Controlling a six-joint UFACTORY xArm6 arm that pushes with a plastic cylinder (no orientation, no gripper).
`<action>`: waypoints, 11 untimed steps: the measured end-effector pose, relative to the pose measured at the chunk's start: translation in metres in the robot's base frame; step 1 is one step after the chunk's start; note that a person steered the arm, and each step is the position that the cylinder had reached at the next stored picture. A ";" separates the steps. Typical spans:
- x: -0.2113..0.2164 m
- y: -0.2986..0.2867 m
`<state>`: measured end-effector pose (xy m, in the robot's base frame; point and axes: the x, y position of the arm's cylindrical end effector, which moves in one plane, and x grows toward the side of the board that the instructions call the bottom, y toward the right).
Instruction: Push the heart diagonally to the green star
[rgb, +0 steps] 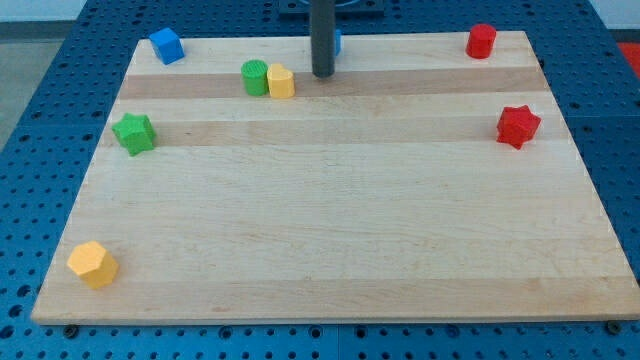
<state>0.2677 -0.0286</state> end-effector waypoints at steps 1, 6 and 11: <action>0.000 -0.036; 0.115 -0.104; 0.118 0.013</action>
<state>0.3855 -0.0153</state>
